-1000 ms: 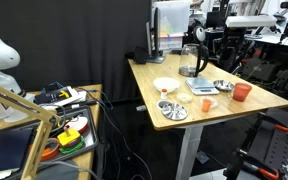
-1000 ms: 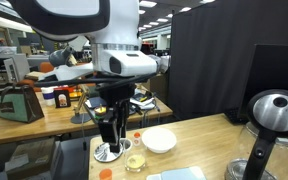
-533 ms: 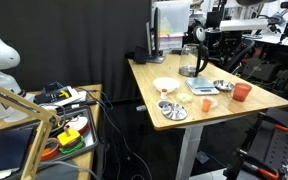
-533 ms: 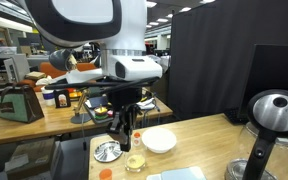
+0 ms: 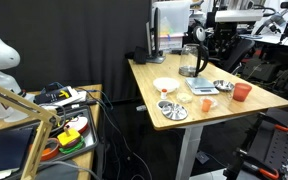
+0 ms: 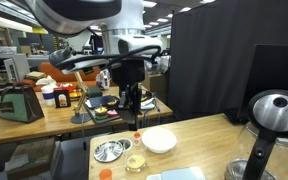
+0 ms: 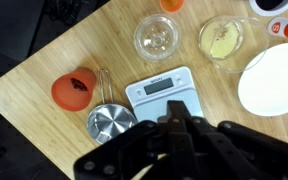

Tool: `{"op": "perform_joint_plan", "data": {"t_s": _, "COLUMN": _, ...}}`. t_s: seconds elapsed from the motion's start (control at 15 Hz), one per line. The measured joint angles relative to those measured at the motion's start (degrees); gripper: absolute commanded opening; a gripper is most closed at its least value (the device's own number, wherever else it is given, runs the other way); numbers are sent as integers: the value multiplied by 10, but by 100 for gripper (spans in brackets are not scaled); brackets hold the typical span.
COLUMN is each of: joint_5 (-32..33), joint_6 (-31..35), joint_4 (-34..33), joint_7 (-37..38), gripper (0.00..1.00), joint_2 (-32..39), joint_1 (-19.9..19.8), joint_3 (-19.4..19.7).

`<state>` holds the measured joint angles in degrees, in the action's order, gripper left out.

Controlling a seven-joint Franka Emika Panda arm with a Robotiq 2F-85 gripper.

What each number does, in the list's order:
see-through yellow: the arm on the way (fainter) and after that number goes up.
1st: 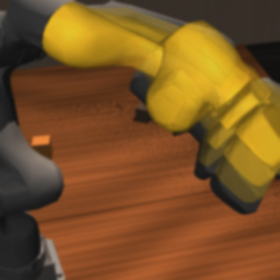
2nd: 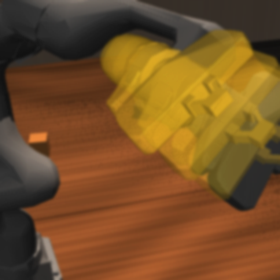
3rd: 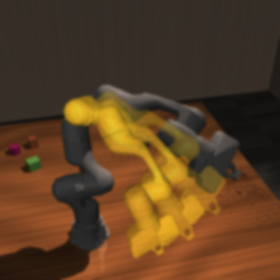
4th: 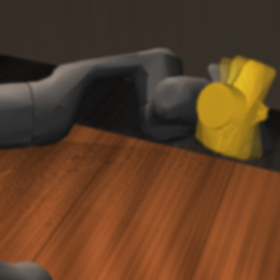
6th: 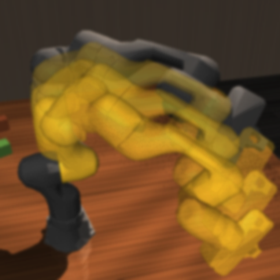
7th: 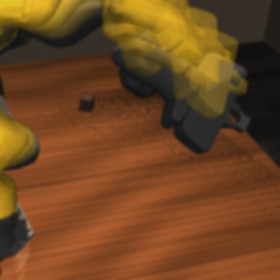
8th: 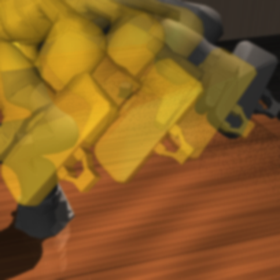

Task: Press a button on the weighing machine on the table

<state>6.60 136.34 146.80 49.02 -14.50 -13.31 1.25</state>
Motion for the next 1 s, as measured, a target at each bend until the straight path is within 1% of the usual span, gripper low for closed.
{"op": "perform_joint_plan", "data": {"t_s": 0.2, "joint_5": 3, "joint_6": 0, "joint_4": 1, "joint_7": 2, "gripper": 0, "joint_2": -13, "joint_1": 2, "joint_3": 0}}
{"op": "perform_joint_plan", "data": {"t_s": 0.33, "joint_5": 22, "joint_6": 0, "joint_4": 5, "joint_7": 16, "gripper": 0, "joint_2": -6, "joint_1": -4, "joint_3": 1}}
{"op": "perform_joint_plan", "data": {"t_s": 0.6, "joint_5": 50, "joint_6": 7, "joint_4": 5, "joint_7": 45, "gripper": 0, "joint_2": 28, "joint_1": -12, "joint_3": 9}}
{"op": "perform_joint_plan", "data": {"t_s": 1.0, "joint_5": 53, "joint_6": 23, "joint_4": 1, "joint_7": 62, "gripper": 0, "joint_2": 92, "joint_1": -11, "joint_3": 25}}
